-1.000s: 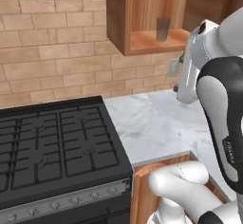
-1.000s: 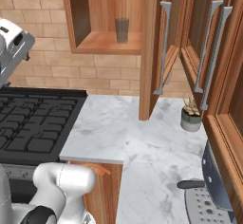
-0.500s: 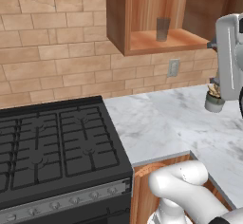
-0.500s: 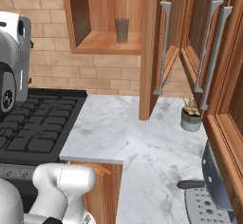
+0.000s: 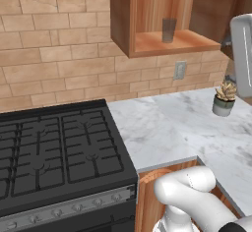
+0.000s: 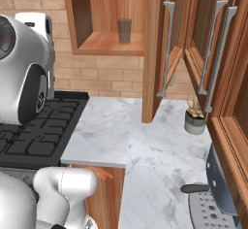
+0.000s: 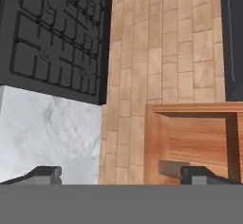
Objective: There is a bowl on the dining counter. Grab a lemon wedge from the fridge and place it in the bowl. Then get the liquor bottle and glass cup from the cabinet and place them next to the bowl.
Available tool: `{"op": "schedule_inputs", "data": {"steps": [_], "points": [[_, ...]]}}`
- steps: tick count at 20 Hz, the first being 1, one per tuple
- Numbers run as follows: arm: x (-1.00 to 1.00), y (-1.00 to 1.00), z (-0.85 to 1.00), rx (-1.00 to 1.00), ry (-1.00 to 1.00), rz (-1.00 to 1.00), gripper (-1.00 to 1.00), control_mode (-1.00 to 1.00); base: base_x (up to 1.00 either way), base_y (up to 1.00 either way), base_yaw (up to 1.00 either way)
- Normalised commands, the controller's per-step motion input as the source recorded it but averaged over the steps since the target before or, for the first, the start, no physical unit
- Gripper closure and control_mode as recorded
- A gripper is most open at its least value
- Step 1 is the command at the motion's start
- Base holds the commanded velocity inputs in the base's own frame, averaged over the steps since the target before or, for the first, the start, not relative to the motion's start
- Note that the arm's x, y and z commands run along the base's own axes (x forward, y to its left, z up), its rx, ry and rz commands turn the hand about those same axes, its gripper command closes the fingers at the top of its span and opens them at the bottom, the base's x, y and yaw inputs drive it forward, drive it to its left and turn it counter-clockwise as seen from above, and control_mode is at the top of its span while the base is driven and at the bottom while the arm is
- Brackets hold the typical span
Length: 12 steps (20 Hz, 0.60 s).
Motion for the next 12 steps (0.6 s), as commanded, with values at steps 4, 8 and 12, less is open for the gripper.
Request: {"op": "schedule_inputs", "data": {"steps": [4, 8, 12], "points": [[0.00, -0.32, 0.00, 0.00, 0.00, 0.00, -1.00, -1.00, 0.00, 0.00, 0.00], [0.00, -0.17, 0.00, 0.00, 0.00, 0.00, -1.00, -1.00, 0.00, 0.00, 0.00], [0.00, -0.08, 0.00, -0.01, 0.00, 0.00, -1.00, -1.00, 0.00, 0.00, 0.00]]}}
